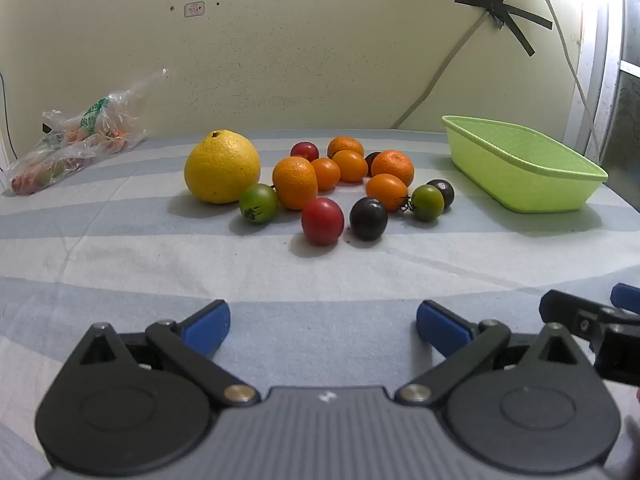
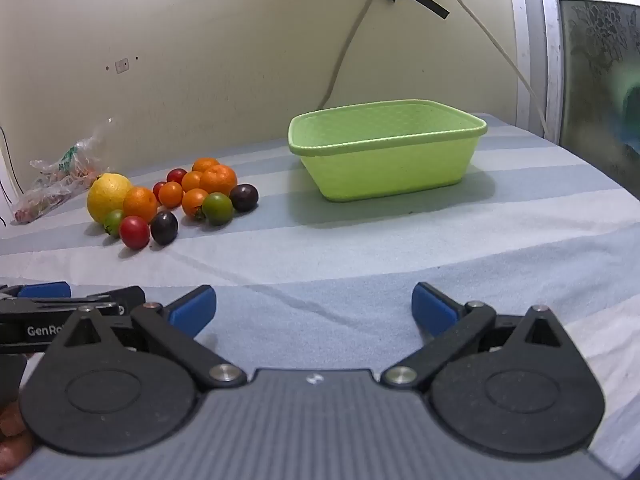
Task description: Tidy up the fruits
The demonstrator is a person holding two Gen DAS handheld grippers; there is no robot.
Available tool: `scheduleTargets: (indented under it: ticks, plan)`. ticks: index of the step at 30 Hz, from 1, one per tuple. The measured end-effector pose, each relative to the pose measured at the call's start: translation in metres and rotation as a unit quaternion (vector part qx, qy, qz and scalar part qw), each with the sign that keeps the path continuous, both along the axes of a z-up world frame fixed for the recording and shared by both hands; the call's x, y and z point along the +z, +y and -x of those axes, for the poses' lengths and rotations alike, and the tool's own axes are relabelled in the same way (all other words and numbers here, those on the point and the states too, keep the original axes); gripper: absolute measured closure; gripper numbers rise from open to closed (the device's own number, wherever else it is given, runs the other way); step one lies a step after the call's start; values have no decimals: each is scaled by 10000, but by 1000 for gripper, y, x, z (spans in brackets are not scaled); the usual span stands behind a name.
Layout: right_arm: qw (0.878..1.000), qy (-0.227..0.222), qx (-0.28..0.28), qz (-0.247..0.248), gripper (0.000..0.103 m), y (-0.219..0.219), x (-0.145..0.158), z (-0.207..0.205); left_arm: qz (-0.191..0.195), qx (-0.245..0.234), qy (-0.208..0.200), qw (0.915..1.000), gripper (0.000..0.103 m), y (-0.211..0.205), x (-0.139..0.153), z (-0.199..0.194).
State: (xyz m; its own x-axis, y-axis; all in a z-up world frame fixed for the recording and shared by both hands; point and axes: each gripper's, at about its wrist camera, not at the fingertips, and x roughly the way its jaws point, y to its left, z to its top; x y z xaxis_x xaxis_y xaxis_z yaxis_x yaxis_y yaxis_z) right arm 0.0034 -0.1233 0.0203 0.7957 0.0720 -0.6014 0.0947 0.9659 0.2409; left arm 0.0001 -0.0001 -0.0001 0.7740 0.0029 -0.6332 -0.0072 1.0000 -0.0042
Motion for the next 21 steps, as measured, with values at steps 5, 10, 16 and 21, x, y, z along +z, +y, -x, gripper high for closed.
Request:
scheduleTargets:
  ticks: [5,10,16,21]
  plan:
    - [10000,-7,-1,-5,0,-3,-3,2,26,-5,-19,10000,0,0,0,0]
    - [10000,-20,-14,-69,0,-7,-5,5,-8,-27,-14,10000,0,-4,2,0]
    - [9998,-30,-95,-200,0,-10,0,6,-47,-193,14,9998,0,-1,2,1]
    - [9995,-36,-139,-270,0,-8,0,4,-95,-710,2,9974,0,8,1,8]
